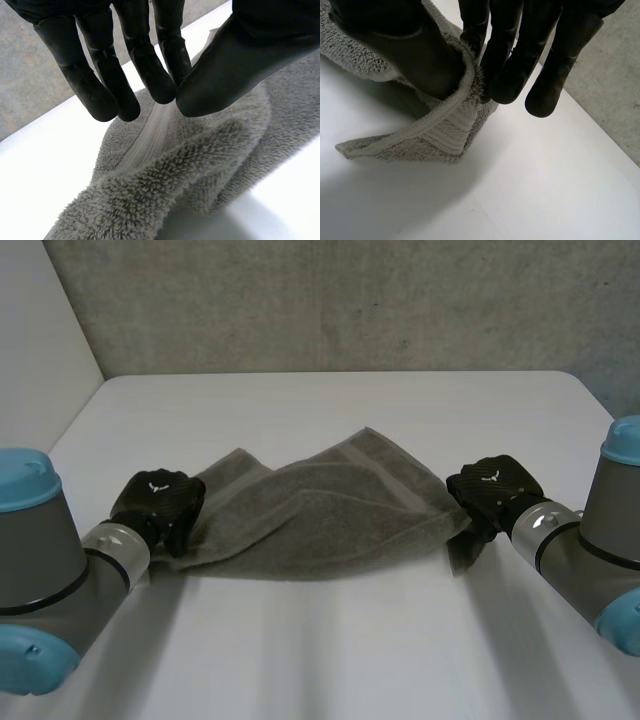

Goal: Fold the towel.

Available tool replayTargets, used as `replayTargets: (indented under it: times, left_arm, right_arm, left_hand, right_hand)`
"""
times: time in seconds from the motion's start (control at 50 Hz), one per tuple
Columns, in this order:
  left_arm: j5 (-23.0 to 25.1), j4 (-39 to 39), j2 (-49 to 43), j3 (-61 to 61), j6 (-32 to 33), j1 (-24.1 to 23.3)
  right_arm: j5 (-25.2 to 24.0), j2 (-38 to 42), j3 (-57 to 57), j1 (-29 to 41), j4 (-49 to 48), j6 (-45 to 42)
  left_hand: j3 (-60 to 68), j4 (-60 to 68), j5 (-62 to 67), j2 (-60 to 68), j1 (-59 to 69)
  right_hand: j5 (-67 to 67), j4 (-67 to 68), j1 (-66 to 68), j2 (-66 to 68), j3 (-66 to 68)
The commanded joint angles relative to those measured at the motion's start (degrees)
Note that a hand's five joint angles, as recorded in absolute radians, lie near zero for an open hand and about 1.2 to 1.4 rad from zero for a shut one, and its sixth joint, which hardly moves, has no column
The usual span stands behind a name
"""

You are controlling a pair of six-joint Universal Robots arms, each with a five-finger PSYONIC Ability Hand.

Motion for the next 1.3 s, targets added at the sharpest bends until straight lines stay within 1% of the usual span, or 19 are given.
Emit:
replayTargets:
  times: [0.02,0.16,0.28,0.36,0.42,0.6,0.72,0.74,0.76,0.82,1.0,1.04,1.06,1.1,1.16,1.2,1.22,1.26,1.3]
  left_arm:
    - [0.15,-1.23,3.71,-2.55,0.89,0.39]
    - [-0.02,-0.79,6.08,-6.32,4.84,1.88]
    - [0.15,-0.09,5.56,-7.2,6.43,4.61]
    - [0.06,1.93,3.72,-7.03,7.13,5.66]
    - [0.15,3.42,2.22,-6.68,7.13,6.45]
    - [0.15,5.01,-1.56,-4.39,7.31,6.63]
    - [0.24,5.27,-5.08,-3.16,9.77,6.37]
    - [0.33,5.27,-5.69,-2.99,10.46,6.19]
    - [0.33,5.27,-5.69,-2.99,10.47,6.19]
    - [0.24,5.19,-6.66,-2.37,11.7,5.58]
    - [-0.11,4.57,-3.23,-1.84,11.0,6.02]
    - [-0.02,3.96,3.24,-2.72,10.21,6.54]
    - [-0.02,3.96,3.27,-2.72,10.21,6.54]
    - [-0.02,3.08,8.52,-2.81,7.93,6.54]
    - [-0.02,2.37,11.0,-2.9,6.43,6.54]
    - [0.15,0.63,16.25,-2.98,3.98,6.72]
    - [0.15,0.62,16.28,-2.99,3.97,6.72]
    - [0.33,-1.66,19.52,-3.07,3.26,6.98]
    - [0.33,-2.71,20.31,-3.16,3.18,6.9]
  right_arm:
    - [0.39,-0.05,-0.1,0.21,0.01,-0.08]
    - [0.22,0.13,-0.1,0.21,0.09,-0.08]
    - [0.3,0.21,-0.1,0.48,0.09,-0.17]
    - [0.13,0.39,0.07,0.56,0.18,-0.17]
    - [0.13,0.39,0.16,0.65,0.18,-0.17]
    - [0.13,0.48,0.25,0.65,0.09,-0.17]
    - [0.39,0.48,0.25,0.48,0.01,-0.08]
    - [0.3,0.48,0.25,0.39,-0.08,-0.08]
    - [0.3,0.48,0.25,0.39,-0.08,-0.08]
    - [0.39,0.65,-0.19,0.12,0.01,-0.08]
    - [0.3,-0.84,-0.81,-0.05,1.5,-0.87]
    - [-0.39,-5.47,-1.6,-0.23,6.13,-1.05]
    - [-0.4,-5.5,-1.6,-0.23,6.16,-1.05]
    - [-1.88,-10.05,-2.56,-0.49,12.37,-2.27]
    - [-3.04,-11.56,-3.09,-0.75,15.12,-3.42]
    - [-5.14,-15.23,-3.01,-2.68,20.02,-6.22]
    - [-5.15,-15.25,-3.01,-2.69,20.05,-6.24]
    - [-6.81,-19.8,-2.04,-4.79,25.38,-9.82]
    - [-7.6,-21.3,-1.17,-5.75,28.28,-12.02]
  left_hand:
    - [-19.7,-18.69,-26.27,-18.8,-14.6]
    - [-36.66,-35.65,-43.23,-35.76,-31.56]
    - [-41.23,-40.22,-47.8,-40.33,-36.13]
    - [-48.77,-47.76,-55.34,-47.87,-43.67]
    - [-51.49,-50.48,-58.06,-50.58,-46.39]
    - [-51.66,-50.65,-58.23,-50.76,-46.56]
    - [-46.61,-45.61,-53.18,-45.71,-41.51]
    - [-38.95,-37.94,-45.52,-38.05,-33.85]
    - [-38.88,-37.87,-45.45,-37.97,-33.78]
    - [-9.86,-8.85,-16.43,-8.96,-4.76]
    - [-7.61,-6.6,-14.18,-6.71,-2.51]
    - [-7.61,-6.6,-14.18,-6.71,-2.51]
    - [-7.61,-6.6,-14.18,-6.71,-2.51]
    - [-7.61,-6.6,-14.18,-6.71,-2.51]
    - [-7.61,-6.6,-14.18,-6.71,-2.51]
    - [-7.61,-6.6,-14.18,-6.71,-2.51]
    - [-7.61,-6.6,-14.18,-6.71,-2.51]
    - [-7.61,-6.6,-14.18,-6.71,-2.51]
    - [-7.61,-6.6,-14.18,-6.71,-2.51]
  right_hand:
    - [3.44,3.35,4.07,4.23,3.11]
    - [3.44,3.35,4.07,4.23,3.11]
    - [3.44,3.35,4.07,4.23,3.11]
    - [3.44,3.35,4.07,4.23,3.11]
    - [3.44,3.35,4.07,4.23,3.11]
    - [3.44,3.35,4.07,4.23,3.11]
    - [3.44,3.35,4.07,4.23,3.11]
    - [3.44,3.35,4.07,4.23,3.11]
    - [3.44,3.35,4.07,4.23,3.11]
    - [3.44,3.35,4.07,4.23,3.11]
    - [3.44,3.35,4.07,4.23,3.11]
    - [3.44,3.35,4.07,4.23,3.11]
    - [3.44,3.35,4.07,4.23,3.11]
    - [3.44,3.35,4.07,4.23,3.11]
    - [3.44,3.35,4.07,4.23,3.11]
    - [3.44,3.35,4.07,4.23,3.11]
    - [3.44,3.35,4.07,4.23,3.11]
    - [3.44,3.35,4.07,4.23,3.11]
    - [3.44,3.35,4.07,4.23,3.11]
